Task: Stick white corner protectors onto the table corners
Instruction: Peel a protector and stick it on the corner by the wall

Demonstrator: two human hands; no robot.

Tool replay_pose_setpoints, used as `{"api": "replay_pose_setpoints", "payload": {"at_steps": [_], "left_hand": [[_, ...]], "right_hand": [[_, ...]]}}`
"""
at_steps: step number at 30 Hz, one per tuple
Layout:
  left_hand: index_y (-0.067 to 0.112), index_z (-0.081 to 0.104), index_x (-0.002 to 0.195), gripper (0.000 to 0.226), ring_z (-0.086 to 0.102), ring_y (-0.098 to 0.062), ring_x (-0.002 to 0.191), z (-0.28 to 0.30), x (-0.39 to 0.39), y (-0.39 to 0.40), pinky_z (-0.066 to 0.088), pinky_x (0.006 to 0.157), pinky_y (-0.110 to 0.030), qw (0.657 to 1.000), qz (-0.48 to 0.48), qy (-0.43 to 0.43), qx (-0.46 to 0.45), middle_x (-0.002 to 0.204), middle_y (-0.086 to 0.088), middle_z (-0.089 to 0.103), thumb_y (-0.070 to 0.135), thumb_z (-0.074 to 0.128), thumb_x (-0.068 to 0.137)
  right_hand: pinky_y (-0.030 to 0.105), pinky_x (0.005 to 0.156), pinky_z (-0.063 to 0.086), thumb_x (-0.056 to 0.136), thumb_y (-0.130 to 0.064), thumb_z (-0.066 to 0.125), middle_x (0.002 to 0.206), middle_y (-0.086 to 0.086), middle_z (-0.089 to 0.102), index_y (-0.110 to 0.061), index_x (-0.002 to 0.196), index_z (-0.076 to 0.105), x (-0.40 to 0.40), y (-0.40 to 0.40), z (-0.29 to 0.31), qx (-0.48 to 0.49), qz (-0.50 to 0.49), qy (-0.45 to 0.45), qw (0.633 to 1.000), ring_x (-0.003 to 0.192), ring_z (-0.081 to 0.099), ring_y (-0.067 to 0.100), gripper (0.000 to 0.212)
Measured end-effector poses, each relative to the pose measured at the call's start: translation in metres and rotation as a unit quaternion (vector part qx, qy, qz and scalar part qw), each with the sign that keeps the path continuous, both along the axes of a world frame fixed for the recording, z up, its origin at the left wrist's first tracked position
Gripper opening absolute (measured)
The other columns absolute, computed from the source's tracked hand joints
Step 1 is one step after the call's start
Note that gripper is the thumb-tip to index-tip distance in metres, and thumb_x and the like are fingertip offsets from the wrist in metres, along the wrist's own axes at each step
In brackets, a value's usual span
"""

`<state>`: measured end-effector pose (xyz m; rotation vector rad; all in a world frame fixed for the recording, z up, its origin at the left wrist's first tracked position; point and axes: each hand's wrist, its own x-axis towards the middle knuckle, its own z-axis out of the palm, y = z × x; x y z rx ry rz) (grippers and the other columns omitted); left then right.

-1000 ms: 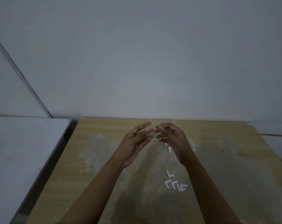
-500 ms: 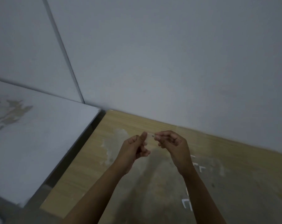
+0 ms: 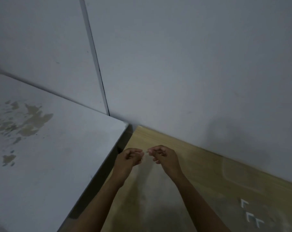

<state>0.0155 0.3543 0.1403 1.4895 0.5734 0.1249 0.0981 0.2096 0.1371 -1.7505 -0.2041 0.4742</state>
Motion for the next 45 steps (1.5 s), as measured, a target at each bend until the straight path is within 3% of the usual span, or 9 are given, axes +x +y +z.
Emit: {"api": "replay_pose_setpoints", "payload": {"at_steps": [2,8,13,16,20,23,30,37,45], "left_hand": [[0.012,0.071,0.096,0.013,0.07,-0.024,0.087,-0.014,0.026,0.027,0.058,0.08,-0.032,1.0,0.009,0.015,-0.015,0.089,-0.01,0.073,0.015,0.069,0.084],[0.007,0.07,0.096,0.016,0.062,0.008,0.06,-0.067,0.103,0.084,0.046,0.055,-0.005,0.997,0.007,0.059,0.045,0.078,0.002,0.069,0.019,0.067,0.086],[0.019,0.068,0.079,0.008,0.066,-0.028,0.085,-0.111,0.166,0.114,0.055,0.085,-0.042,0.994,0.06,0.097,0.007,0.087,-0.012,0.07,0.018,0.064,0.086],[0.033,0.066,0.072,0.013,0.066,-0.027,0.087,-0.129,0.196,0.124,0.054,0.087,-0.046,0.989,0.088,0.114,0.009,0.087,-0.006,0.071,0.023,0.067,0.08],[0.019,0.074,0.084,0.009,0.065,-0.018,0.085,-0.147,0.229,0.13,0.052,0.078,-0.023,0.992,0.062,0.103,0.035,0.087,-0.002,0.071,0.013,0.067,0.083],[0.018,0.075,0.091,0.011,0.062,-0.008,0.079,-0.163,0.246,0.135,0.045,0.073,-0.009,0.991,0.023,0.092,0.092,0.085,0.005,0.069,0.019,0.065,0.085],[0.01,0.076,0.09,0.012,0.061,-0.01,0.081,-0.179,0.261,0.135,0.036,0.065,0.002,0.983,0.013,0.089,0.163,0.087,0.001,0.071,0.012,0.066,0.084],[0.008,0.077,0.086,0.011,0.068,-0.019,0.089,-0.186,0.266,0.13,0.047,0.083,-0.018,0.976,0.002,0.065,0.208,0.091,-0.007,0.074,0.007,0.066,0.083],[0.012,0.077,0.088,0.012,0.067,-0.015,0.09,-0.181,0.275,0.146,0.049,0.086,-0.02,0.973,-0.06,0.099,0.201,0.096,-0.003,0.074,0.01,0.069,0.081]], "right_hand": [[0.023,0.06,0.049,0.085,-0.02,0.07,0.077,-0.004,0.074,-0.027,0.077,0.073,0.023,0.028,-0.014,-0.017,-0.008,-0.005,1.0,0.062,0.064,0.008,0.011],[0.02,0.062,0.049,0.089,-0.025,0.066,0.078,-0.008,0.072,-0.028,0.084,0.071,0.083,0.082,-0.077,-0.078,-0.048,-0.021,0.996,0.067,0.065,0.006,0.007],[0.013,0.089,0.041,0.081,-0.018,0.072,0.105,0.003,0.07,-0.014,0.103,0.071,0.12,0.093,-0.142,-0.231,-0.018,-0.15,0.961,0.1,0.064,0.018,0.023],[0.017,0.105,0.031,0.083,-0.036,0.063,0.111,0.011,0.067,-0.015,0.114,0.064,0.134,0.102,-0.171,-0.284,-0.034,-0.253,0.924,0.109,0.054,0.018,0.038],[0.023,0.113,0.008,0.098,-0.057,0.021,0.14,0.01,0.052,-0.018,0.138,0.042,0.15,0.117,-0.197,-0.397,0.052,-0.323,0.858,0.132,0.036,0.022,0.06],[0.034,0.117,0.008,0.099,-0.054,0.02,0.154,0.009,0.034,-0.018,0.148,0.031,0.147,0.12,-0.208,-0.442,0.07,-0.315,0.837,0.143,0.023,0.022,0.063],[0.042,0.117,0.017,0.096,-0.05,0.034,0.159,0.006,0.021,-0.021,0.152,0.023,0.144,0.121,-0.217,-0.451,0.053,-0.341,0.823,0.147,0.016,0.02,0.064],[0.039,0.119,0.013,0.096,-0.052,0.031,0.16,0.005,0.02,-0.017,0.151,0.028,0.143,0.121,-0.216,-0.464,0.055,-0.324,0.822,0.148,0.012,0.018,0.065],[0.04,0.111,0.023,0.084,-0.057,0.045,0.149,0.005,0.037,-0.021,0.151,0.024,0.156,0.126,-0.208,-0.432,0.044,-0.301,0.849,0.131,0.038,0.027,0.08]]}}
